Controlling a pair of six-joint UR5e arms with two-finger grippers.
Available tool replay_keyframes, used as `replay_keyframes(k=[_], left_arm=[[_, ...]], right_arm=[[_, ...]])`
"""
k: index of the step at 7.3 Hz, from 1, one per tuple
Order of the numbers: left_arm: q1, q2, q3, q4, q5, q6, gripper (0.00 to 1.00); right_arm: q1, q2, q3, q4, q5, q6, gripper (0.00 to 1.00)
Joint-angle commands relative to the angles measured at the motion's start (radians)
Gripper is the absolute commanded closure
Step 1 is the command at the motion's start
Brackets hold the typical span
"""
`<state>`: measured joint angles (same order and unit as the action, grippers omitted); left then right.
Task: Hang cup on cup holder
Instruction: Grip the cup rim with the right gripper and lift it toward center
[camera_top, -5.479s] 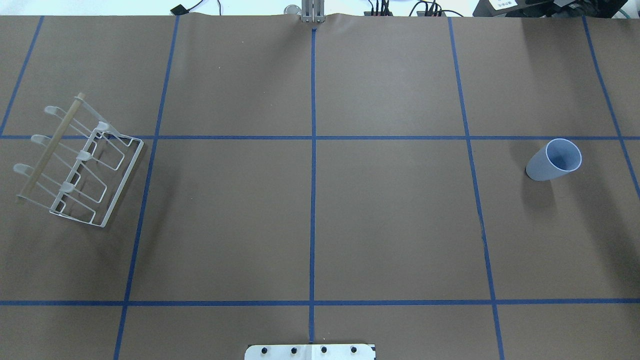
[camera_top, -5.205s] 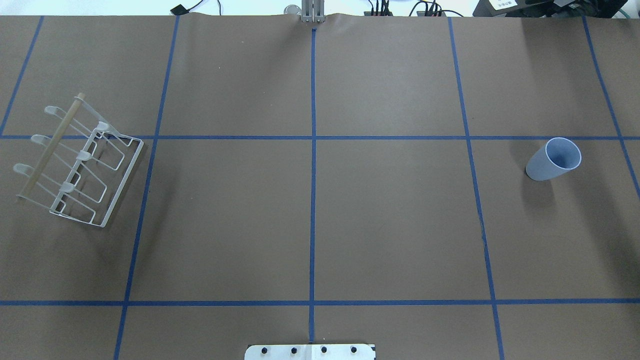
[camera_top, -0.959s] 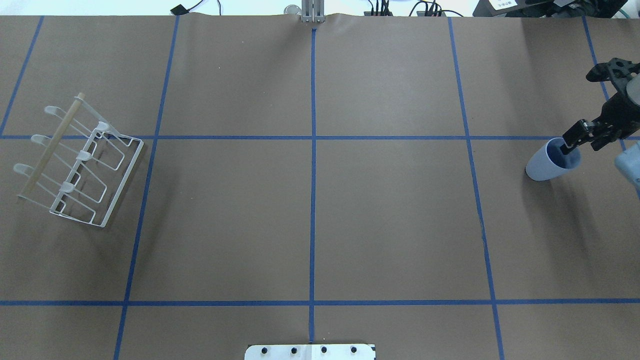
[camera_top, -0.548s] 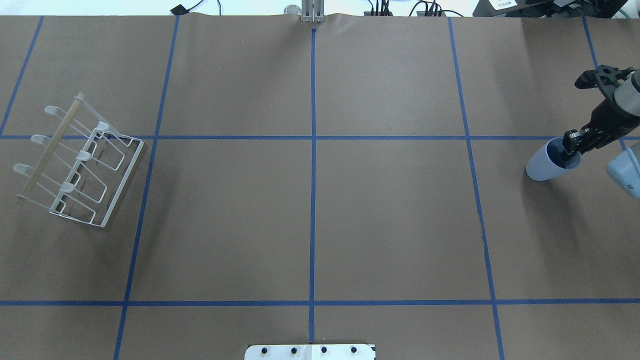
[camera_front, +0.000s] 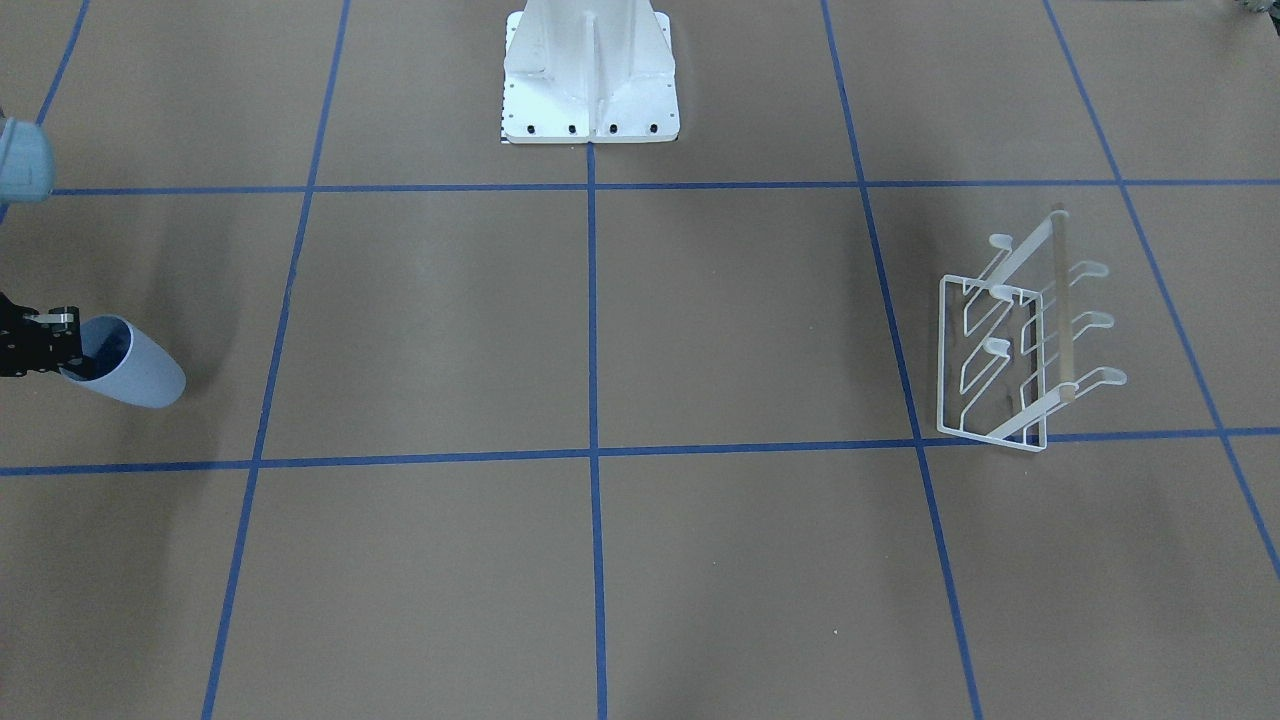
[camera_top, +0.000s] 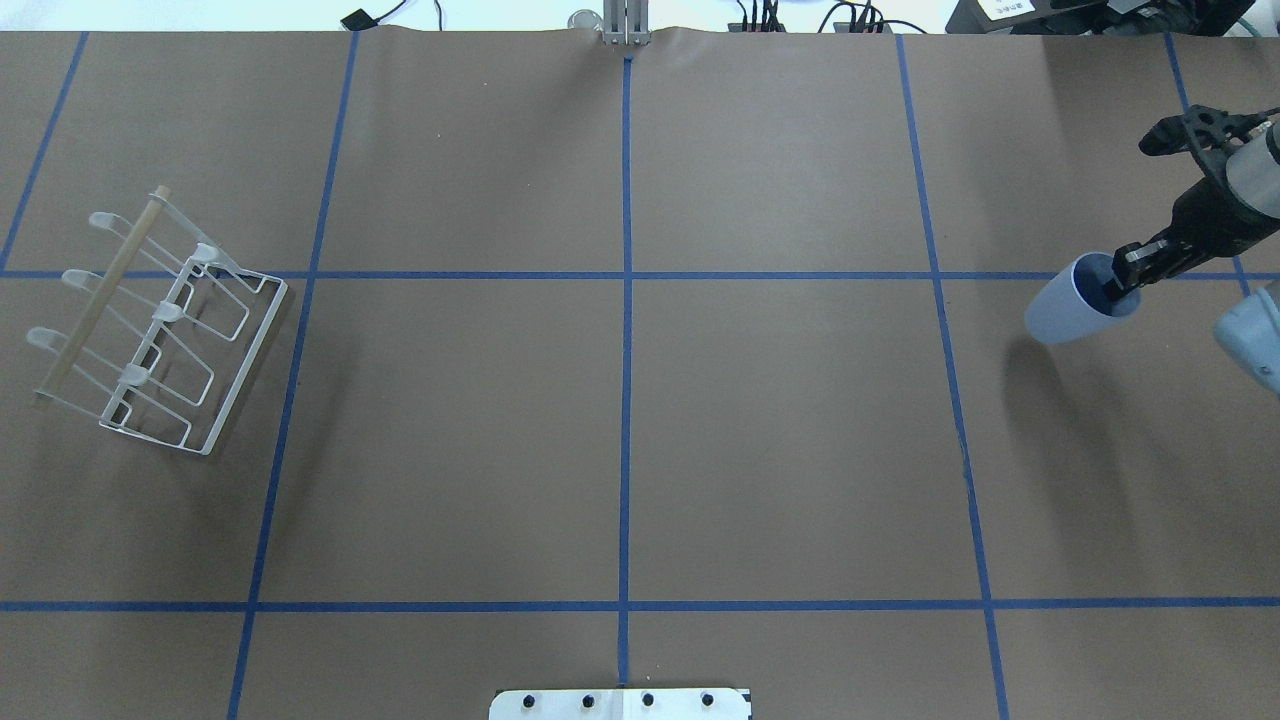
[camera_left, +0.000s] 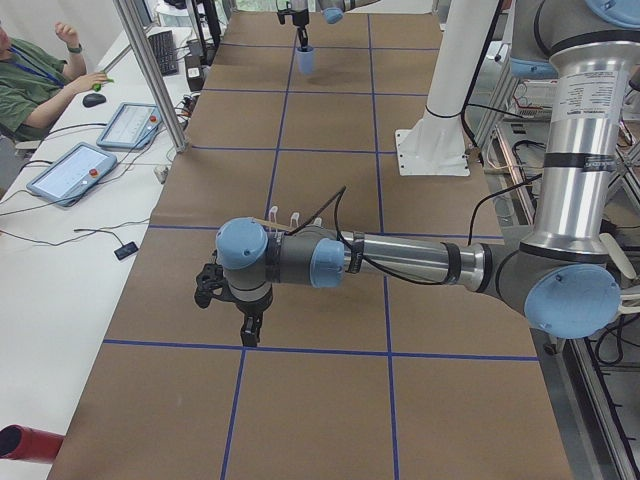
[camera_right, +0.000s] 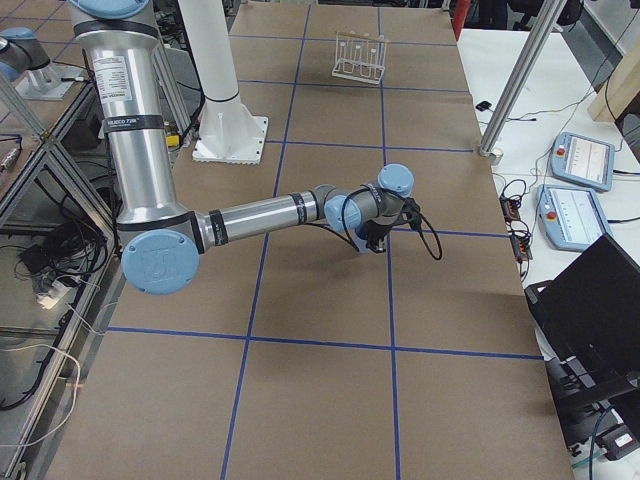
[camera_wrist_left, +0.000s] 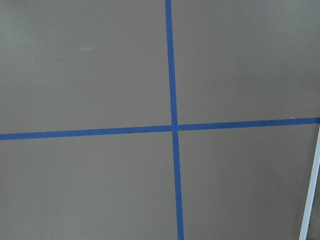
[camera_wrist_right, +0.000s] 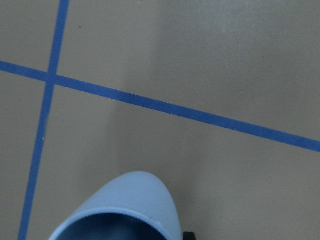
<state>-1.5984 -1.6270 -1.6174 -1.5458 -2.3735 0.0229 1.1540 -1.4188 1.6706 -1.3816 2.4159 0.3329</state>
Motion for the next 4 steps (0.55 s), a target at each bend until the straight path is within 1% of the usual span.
replay_keyframes(k=[1, 2, 3, 4], left_arm=[[0.000, -0.011, -0.022, -0.011, -0.001, -0.003, 0.02], [0.002, -0.014, -0.033, -0.086, -0.001, -0.088, 0.02], [0.027, -0.014, -0.032, -0.243, -0.001, -0.219, 0.02], [0.052, -0.014, -0.033, -0.393, -0.001, -0.353, 0.02]], right_arm=[[0.003, 0.085, 0.090, 0.007, 0.028, 0.203, 1.00], [-0.019, 0.128, 0.097, 0.104, 0.023, 0.332, 1.00], [-0.061, 0.132, 0.084, 0.271, -0.009, 0.460, 1.00], [-0.097, 0.132, 0.083, 0.408, -0.064, 0.611, 1.00]])
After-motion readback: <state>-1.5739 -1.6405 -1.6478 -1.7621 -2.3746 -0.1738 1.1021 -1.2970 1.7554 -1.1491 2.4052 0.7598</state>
